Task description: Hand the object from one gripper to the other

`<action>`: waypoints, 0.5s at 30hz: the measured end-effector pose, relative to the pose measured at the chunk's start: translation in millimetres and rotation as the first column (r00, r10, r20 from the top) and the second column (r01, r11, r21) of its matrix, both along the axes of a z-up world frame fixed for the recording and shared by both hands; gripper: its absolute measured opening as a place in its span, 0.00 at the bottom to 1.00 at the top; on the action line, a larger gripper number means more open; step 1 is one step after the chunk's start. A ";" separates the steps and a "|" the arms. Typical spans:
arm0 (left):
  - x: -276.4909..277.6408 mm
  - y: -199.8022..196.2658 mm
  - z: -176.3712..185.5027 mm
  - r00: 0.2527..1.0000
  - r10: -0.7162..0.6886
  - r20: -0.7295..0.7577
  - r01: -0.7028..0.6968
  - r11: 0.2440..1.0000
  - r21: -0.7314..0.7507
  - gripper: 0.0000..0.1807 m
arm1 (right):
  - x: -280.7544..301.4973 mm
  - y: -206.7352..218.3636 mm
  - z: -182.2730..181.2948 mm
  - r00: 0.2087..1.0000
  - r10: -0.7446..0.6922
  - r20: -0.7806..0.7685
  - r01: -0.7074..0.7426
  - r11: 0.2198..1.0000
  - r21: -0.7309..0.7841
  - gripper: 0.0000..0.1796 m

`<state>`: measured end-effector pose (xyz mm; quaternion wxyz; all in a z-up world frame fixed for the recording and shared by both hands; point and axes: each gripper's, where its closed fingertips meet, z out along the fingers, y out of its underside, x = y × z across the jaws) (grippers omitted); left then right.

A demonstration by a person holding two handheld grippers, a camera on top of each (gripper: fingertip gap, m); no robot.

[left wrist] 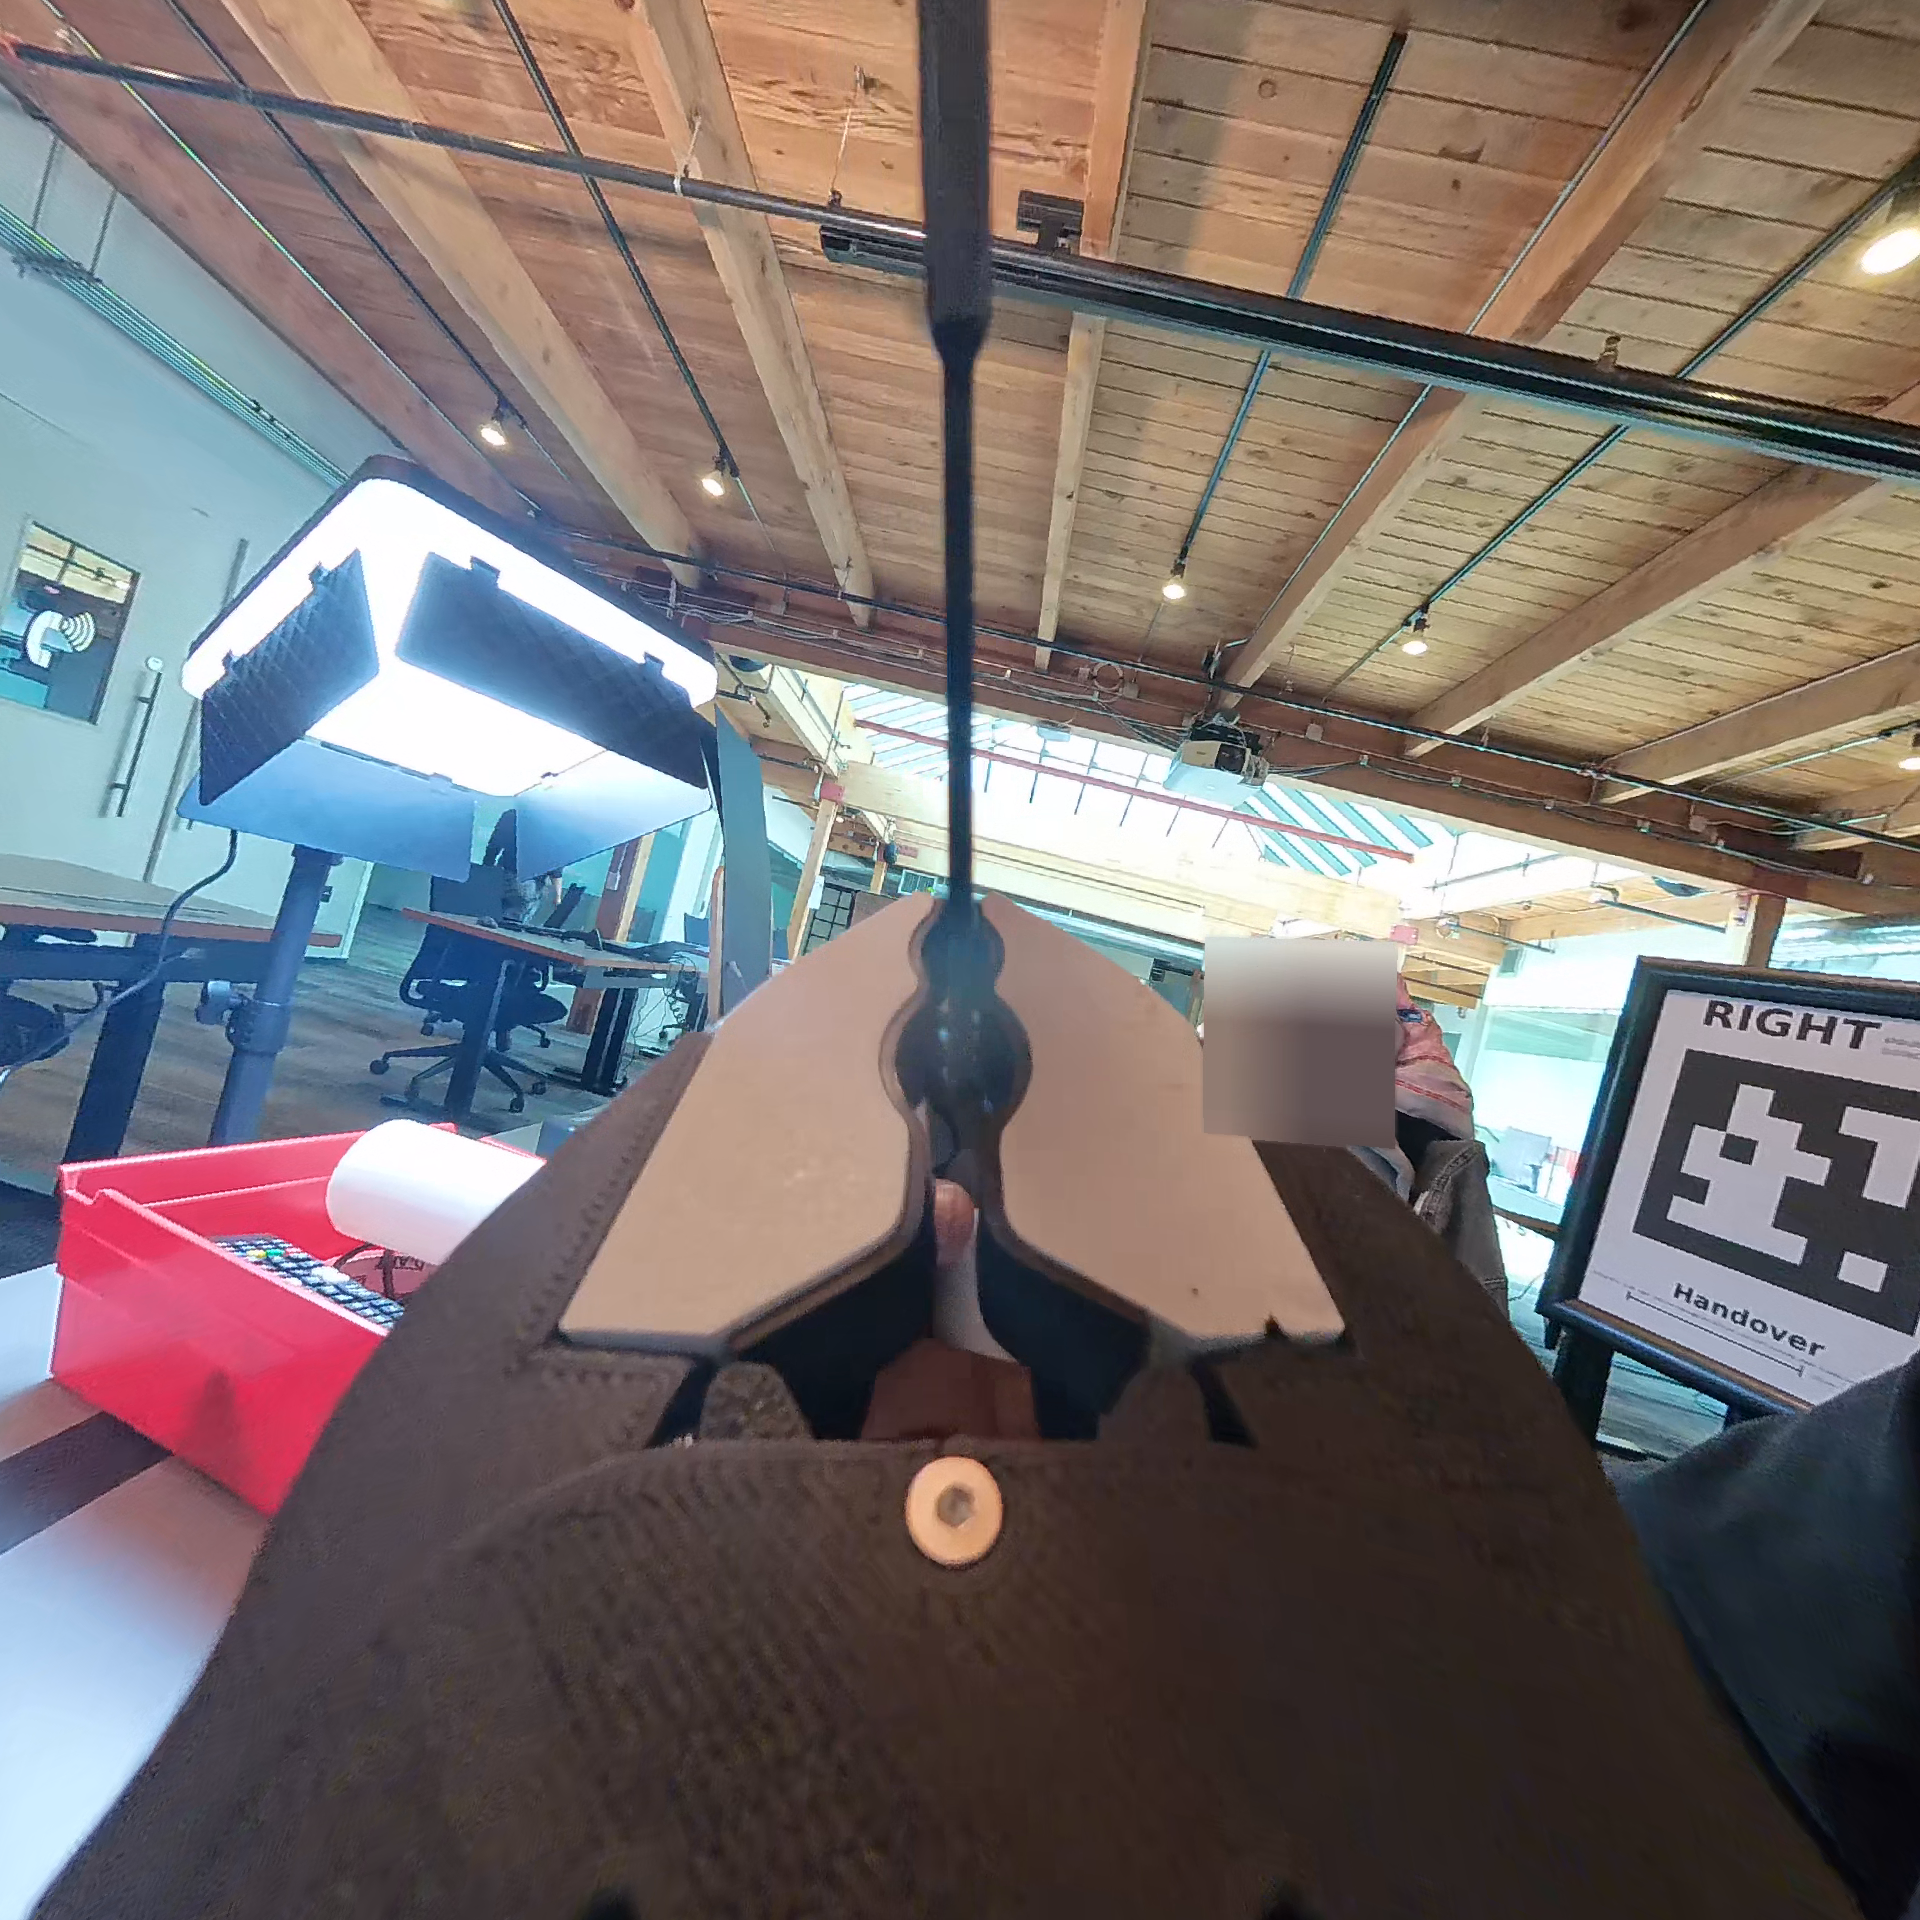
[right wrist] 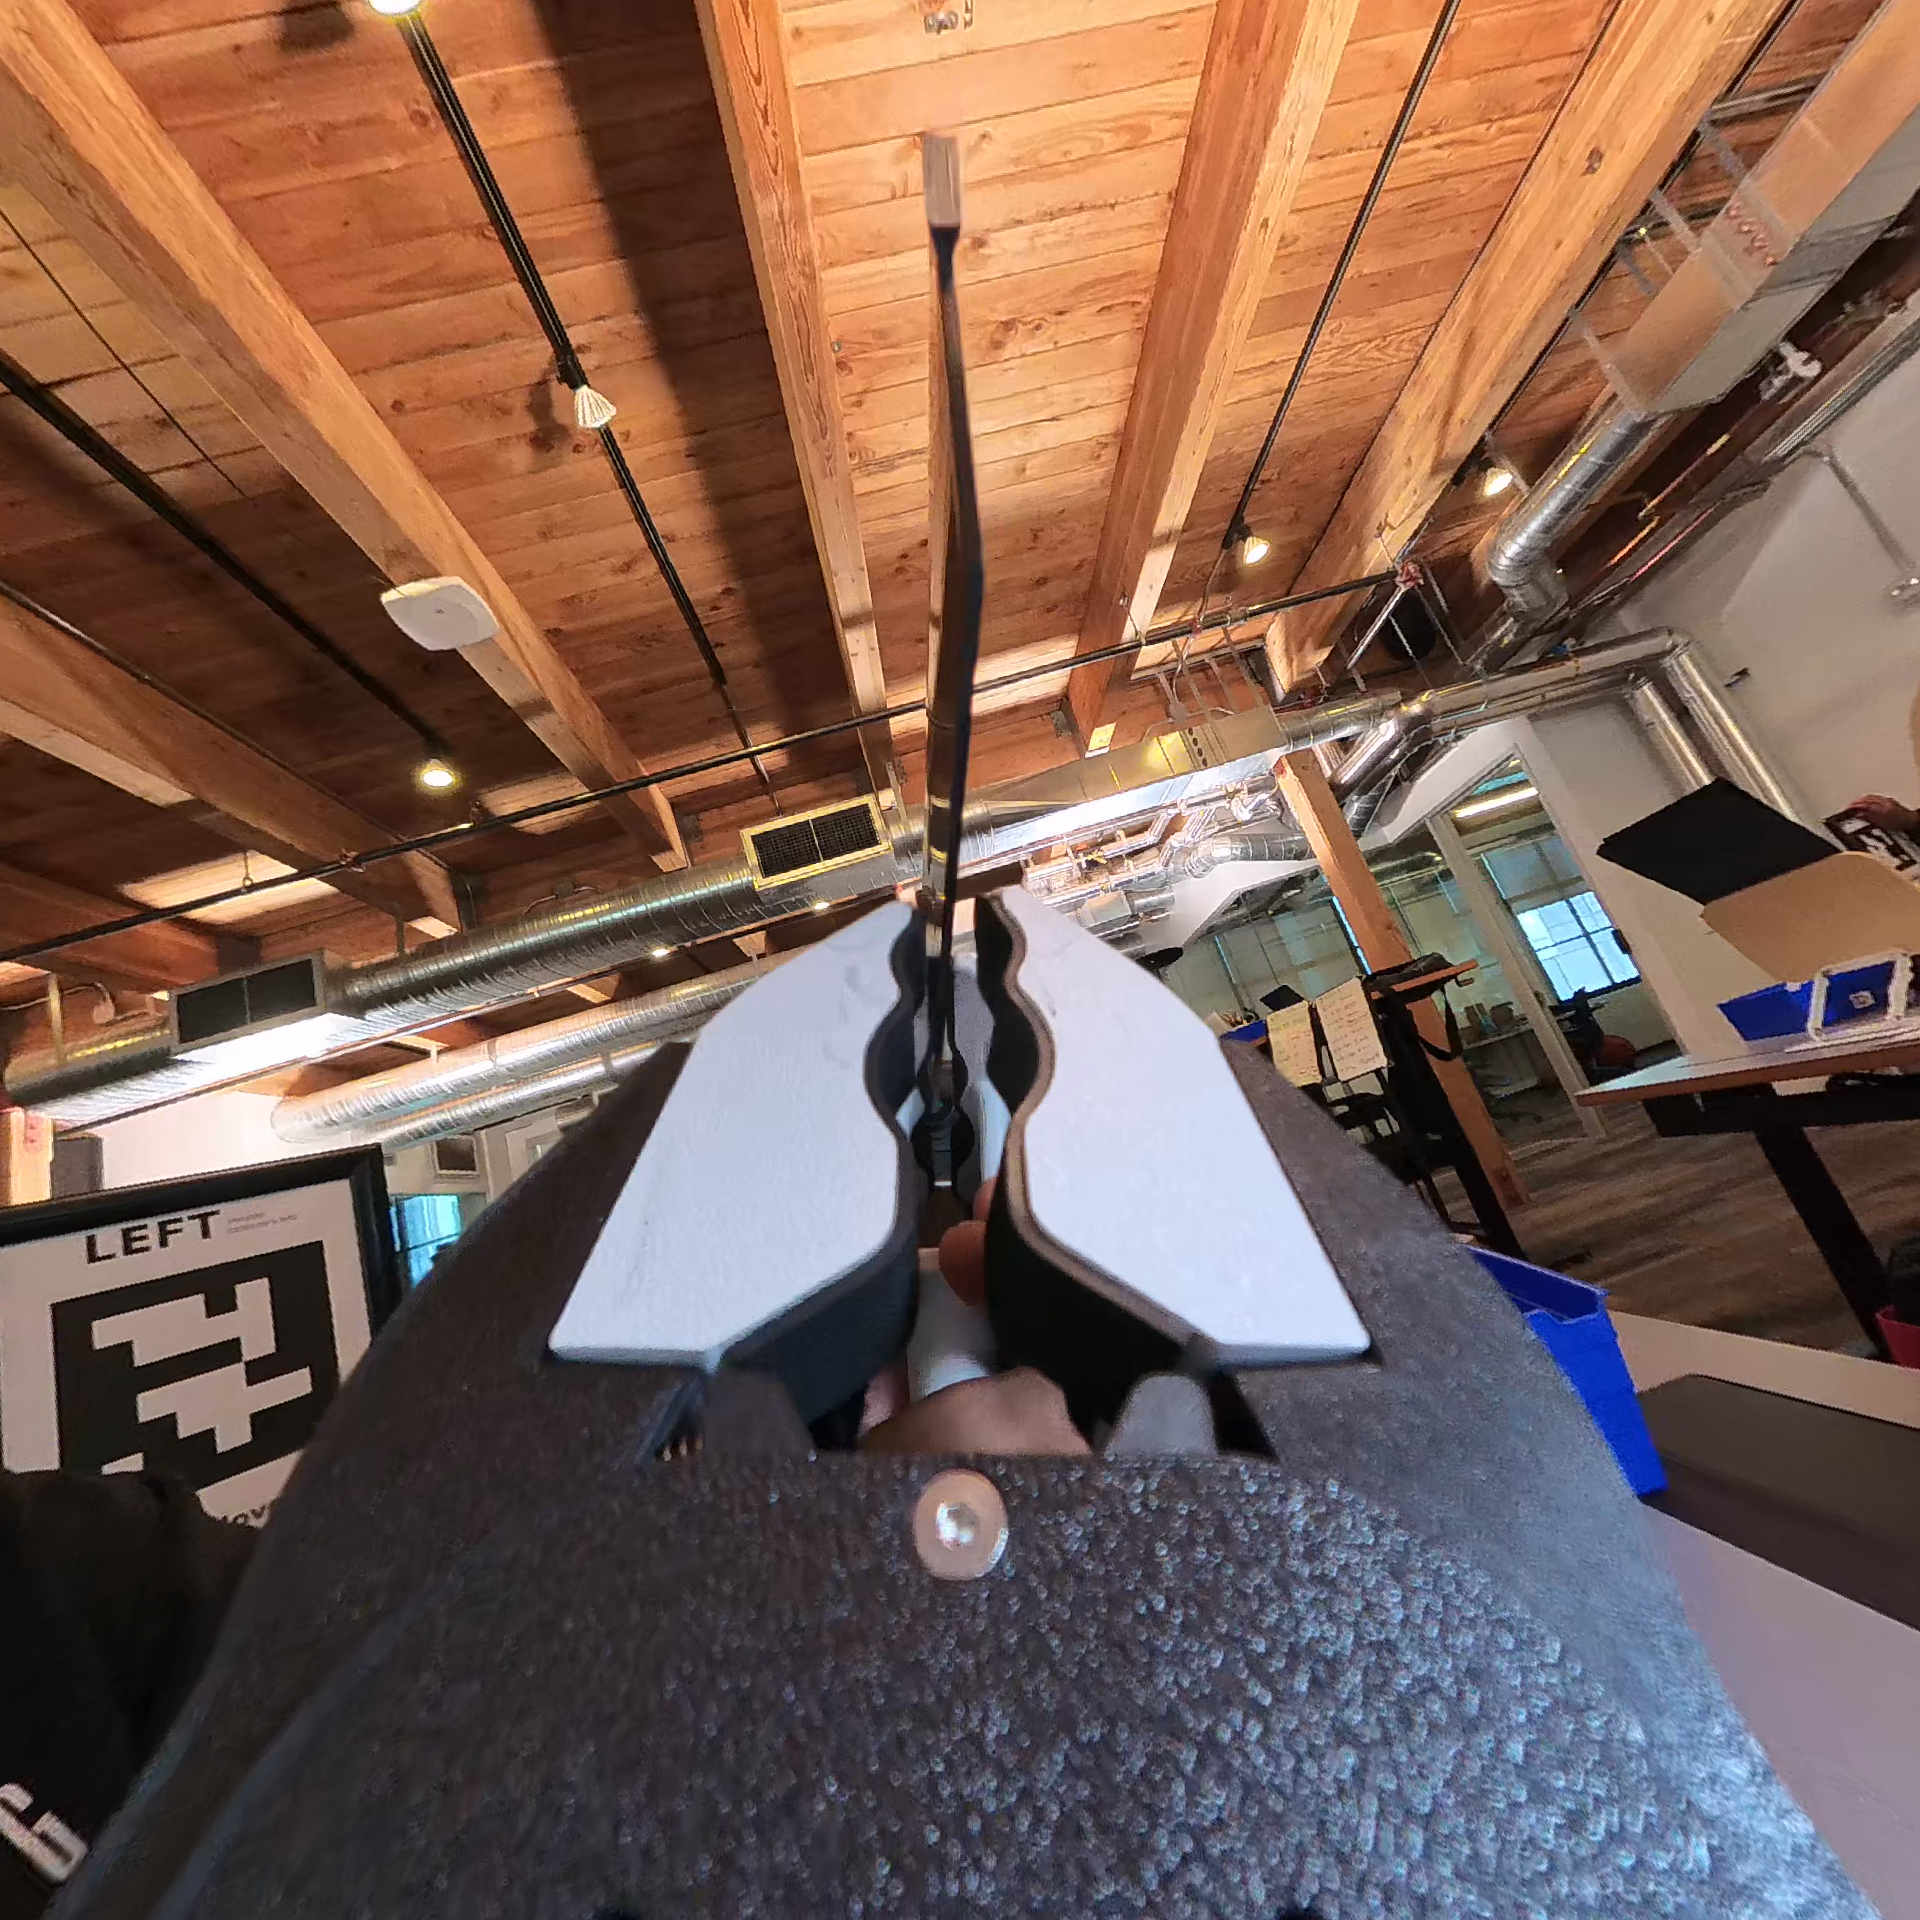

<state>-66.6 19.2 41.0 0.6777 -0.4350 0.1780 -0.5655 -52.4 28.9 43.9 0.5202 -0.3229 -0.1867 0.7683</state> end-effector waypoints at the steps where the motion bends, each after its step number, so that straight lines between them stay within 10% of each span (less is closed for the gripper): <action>1: -0.4 0.1 0.1 1.000 -0.002 0.000 0.002 1.000 -0.001 0.02 | 1.0 0.3 0.4 1.000 0.001 0.000 -0.001 1.000 0.002 0.03; 15: 7.0 -1.5 -2.3 0.991 0.098 -0.096 -0.093 0.994 0.056 0.02 | -8.4 -8.1 -5.3 0.999 0.037 0.004 -0.037 0.999 0.006 0.01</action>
